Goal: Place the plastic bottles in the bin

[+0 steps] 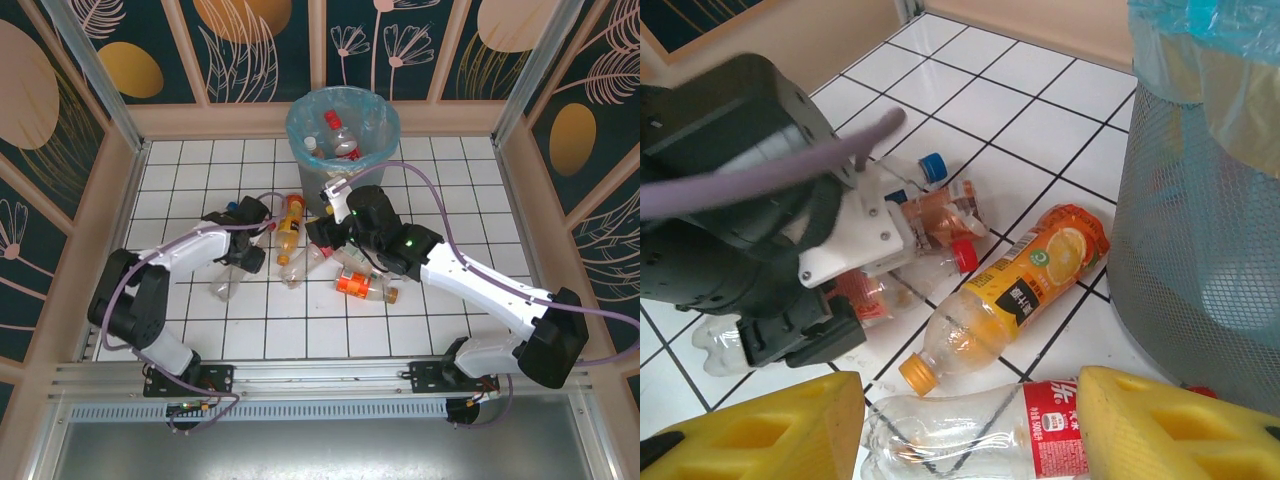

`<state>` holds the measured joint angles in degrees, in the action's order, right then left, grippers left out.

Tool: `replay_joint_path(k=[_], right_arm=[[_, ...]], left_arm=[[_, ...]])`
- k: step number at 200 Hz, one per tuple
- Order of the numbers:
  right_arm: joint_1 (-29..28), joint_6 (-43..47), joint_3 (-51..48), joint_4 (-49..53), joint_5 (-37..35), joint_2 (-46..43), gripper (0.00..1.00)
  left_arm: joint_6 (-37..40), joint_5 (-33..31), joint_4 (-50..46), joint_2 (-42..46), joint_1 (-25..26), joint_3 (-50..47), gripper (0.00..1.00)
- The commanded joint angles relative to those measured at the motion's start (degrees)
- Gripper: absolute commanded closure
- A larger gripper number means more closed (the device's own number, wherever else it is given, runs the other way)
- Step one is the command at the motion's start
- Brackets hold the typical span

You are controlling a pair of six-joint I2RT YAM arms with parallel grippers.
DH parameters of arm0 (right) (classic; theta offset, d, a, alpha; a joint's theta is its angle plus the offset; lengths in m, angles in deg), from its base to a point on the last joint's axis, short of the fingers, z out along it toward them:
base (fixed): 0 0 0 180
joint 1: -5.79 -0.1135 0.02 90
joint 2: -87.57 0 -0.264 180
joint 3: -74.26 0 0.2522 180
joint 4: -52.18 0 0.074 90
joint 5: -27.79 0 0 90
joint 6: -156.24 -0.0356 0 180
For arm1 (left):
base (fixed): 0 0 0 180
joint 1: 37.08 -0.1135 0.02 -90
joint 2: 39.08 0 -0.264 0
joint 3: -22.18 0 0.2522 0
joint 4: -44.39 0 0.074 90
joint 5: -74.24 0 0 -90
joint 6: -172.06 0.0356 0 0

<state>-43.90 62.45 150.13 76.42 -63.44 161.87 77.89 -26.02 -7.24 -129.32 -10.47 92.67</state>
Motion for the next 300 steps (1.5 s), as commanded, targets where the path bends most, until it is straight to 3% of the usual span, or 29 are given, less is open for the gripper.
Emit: replay_joint_path(k=[1,55,94,136,202,238,300], right_arm=[[0.17,-0.43,2.3,-3.06,0.14,-0.76,0.41],[0.29,0.88,-0.4,-14.74,3.08,-6.22,0.41],[0.39,-0.16,-2.82,-25.77,10.84,-8.38,0.39],[0.89,-5.1,0.1,-37.36,20.12,-6.18,0.34],[2.96,-13.28,14.06,-34.3,31.18,2.96,0.33],[2.96,-12.65,17.78,-29.48,28.94,5.07,0.33],[3.02,-12.69,21.51,-27.0,33.69,8.42,0.46]], left_arm=[[1.34,2.01,-3.65,6.72,-0.16,3.36,0.46],[4.64,-1.07,-2.54,19.64,-0.13,9.82,0.51],[7.74,8.4,8.94,32.22,-0.08,6.19,0.57],[9.62,17.61,16.74,37.61,-0.07,3.62,0.59],[10.54,30.82,26.78,41.02,-0.07,0.57,0.59],[10.77,32.32,26.61,41.19,-0.02,0.58,0.59],[11.53,32.65,25.74,41.44,-0.02,0.26,0.6]])
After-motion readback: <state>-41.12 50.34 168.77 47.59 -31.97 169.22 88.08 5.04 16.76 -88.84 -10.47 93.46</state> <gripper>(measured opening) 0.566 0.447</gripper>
